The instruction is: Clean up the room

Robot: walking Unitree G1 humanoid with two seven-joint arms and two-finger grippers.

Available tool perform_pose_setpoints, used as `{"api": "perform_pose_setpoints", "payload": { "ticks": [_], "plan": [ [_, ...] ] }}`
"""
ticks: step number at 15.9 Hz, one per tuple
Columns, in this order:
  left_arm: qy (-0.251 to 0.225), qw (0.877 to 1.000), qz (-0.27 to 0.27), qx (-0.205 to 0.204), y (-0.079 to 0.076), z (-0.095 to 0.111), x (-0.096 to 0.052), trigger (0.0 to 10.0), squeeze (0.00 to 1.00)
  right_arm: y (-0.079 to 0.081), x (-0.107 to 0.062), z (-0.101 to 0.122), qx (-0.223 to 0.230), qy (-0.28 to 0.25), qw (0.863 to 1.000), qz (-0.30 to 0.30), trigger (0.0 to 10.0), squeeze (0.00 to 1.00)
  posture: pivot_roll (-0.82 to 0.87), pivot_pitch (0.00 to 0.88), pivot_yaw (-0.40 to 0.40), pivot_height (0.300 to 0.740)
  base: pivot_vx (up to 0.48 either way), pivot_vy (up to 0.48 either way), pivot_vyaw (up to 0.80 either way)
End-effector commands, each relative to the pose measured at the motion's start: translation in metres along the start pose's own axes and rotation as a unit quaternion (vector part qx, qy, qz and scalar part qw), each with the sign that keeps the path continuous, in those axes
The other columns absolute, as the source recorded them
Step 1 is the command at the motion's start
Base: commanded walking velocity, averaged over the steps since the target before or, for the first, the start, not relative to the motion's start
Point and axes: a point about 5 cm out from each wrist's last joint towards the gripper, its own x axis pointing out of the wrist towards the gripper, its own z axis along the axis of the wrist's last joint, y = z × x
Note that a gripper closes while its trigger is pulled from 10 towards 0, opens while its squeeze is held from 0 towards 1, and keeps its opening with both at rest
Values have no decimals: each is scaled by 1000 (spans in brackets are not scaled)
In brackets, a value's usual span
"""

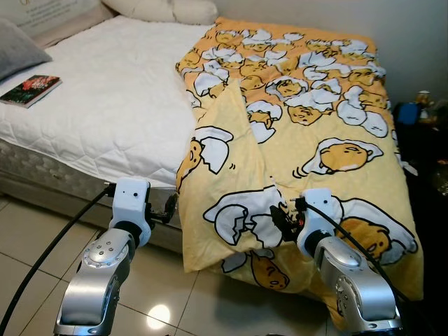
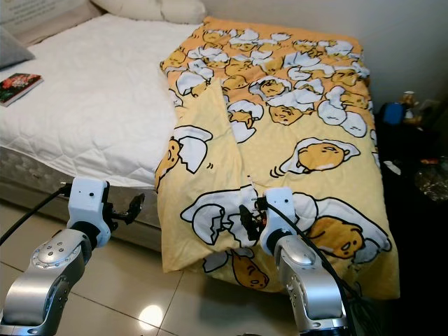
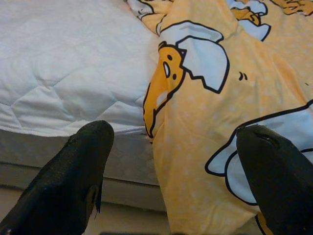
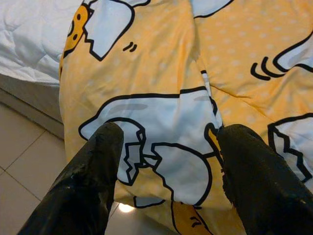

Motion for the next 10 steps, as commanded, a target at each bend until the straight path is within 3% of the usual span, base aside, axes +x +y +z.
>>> {"api": "perform_pose_setpoints", "payload": {
  "ticks": [1, 3, 6, 10],
  "plan": [
    [-5, 1000, -9, 1, -2, 1, -1, 10000, 1000, 0, -1, 2, -5, -5, 1000, -1, 10000, 0, -71, 0, 8, 740, 277, 0, 0],
    [-6, 1000, -10, 1, -2, 1, -3, 10000, 1000, -1, -2, 1, -1, -4, 1000, -2, 10000, 0, -70, 0, 12, 740, 313, 0, 0],
    [-7, 1000, -12, 2, 0, 1, -4, 10000, 1000, -1, -2, 0, 3, -2, 1000, -6, 10000, 0, -72, 0, 21, 740, 320, 0, -629],
    [-5, 1000, -19, 7, -2, 1, -2, 10000, 1000, -4, -2, 0, -4, -5, 1000, -12, 10000, 0, -78, 0, 29, 740, 320, 0, 0]
  ]
}}
